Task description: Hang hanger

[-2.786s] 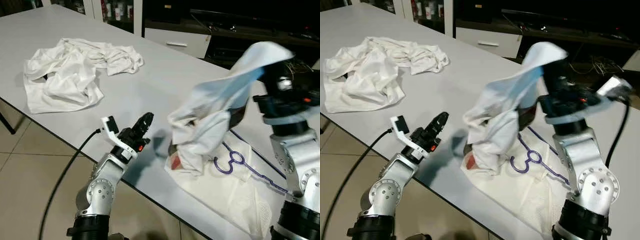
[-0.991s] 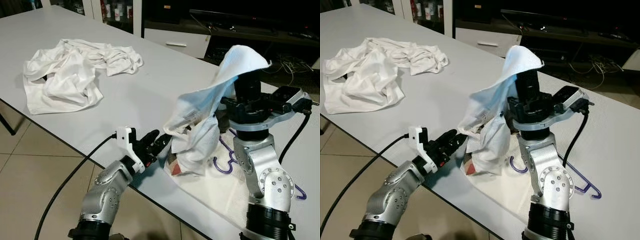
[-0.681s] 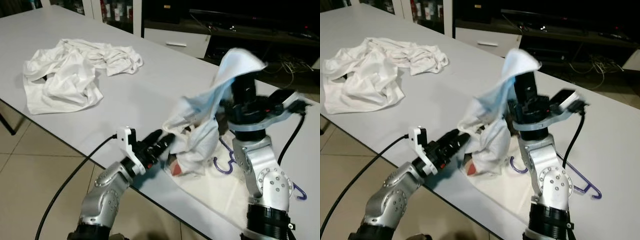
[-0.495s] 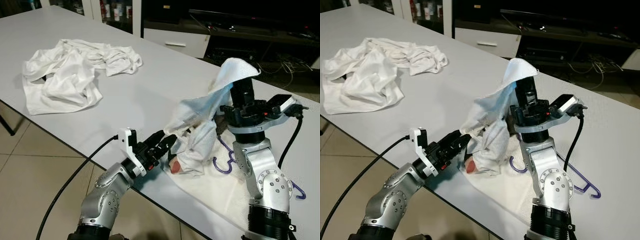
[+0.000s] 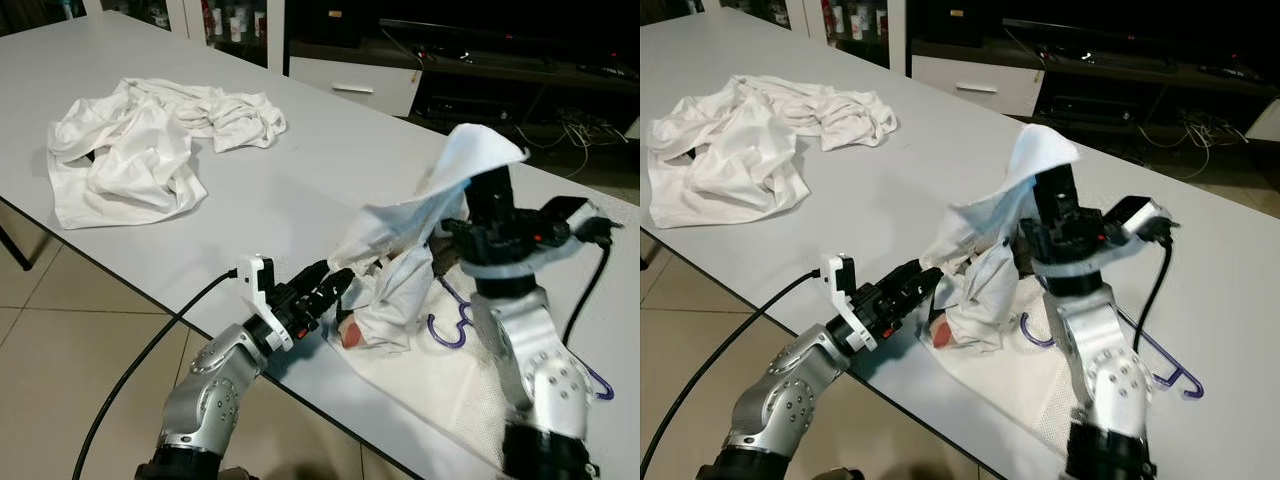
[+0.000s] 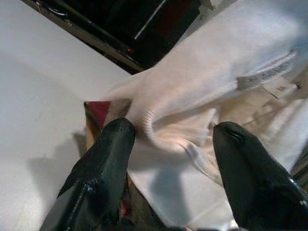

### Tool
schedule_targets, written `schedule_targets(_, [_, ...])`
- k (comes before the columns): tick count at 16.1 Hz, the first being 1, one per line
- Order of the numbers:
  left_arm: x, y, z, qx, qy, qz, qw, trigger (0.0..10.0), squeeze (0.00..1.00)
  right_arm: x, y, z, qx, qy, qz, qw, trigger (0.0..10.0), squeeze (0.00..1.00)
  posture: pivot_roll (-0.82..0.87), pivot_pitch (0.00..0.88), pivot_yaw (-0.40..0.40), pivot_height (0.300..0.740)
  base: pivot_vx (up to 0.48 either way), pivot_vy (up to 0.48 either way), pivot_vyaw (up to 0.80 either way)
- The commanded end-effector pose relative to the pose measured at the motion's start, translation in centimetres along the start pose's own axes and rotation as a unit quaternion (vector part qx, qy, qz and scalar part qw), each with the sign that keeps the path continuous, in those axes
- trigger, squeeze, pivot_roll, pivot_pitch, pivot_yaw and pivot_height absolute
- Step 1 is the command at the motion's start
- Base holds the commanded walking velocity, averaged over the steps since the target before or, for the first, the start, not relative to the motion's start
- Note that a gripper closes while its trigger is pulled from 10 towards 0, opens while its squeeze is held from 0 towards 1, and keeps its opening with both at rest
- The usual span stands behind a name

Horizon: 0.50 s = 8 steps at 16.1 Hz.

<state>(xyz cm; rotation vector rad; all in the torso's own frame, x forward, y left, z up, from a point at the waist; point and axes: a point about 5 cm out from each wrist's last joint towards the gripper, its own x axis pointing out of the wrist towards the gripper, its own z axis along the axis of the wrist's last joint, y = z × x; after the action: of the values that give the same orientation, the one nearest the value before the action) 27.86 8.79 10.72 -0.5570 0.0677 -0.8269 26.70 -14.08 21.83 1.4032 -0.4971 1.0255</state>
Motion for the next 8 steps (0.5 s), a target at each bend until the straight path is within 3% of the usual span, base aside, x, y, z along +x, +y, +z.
schedule_targets(1, [0.3, 0.0, 0.0, 0.005, 0.004, 0.005, 1.0, 10.0, 0.0, 0.2, 0.7, -0.1, 0.004, 0.007, 0.017, 1.0, 0.0, 0.0, 0.05, 0.059, -0.063, 0.74, 0.0, 0.0, 0.0])
schedule_targets(8, [0.4, 1.1, -0.1, 0.027, 0.014, 0.049, 0.998, 10.0, 0.0, -0.2, 0.9, -0.5, 0.021, 0.026, 0.019, 0.999, 0.0, 0.0, 0.05, 0.055, -0.062, 0.74, 0.0, 0.0, 0.0])
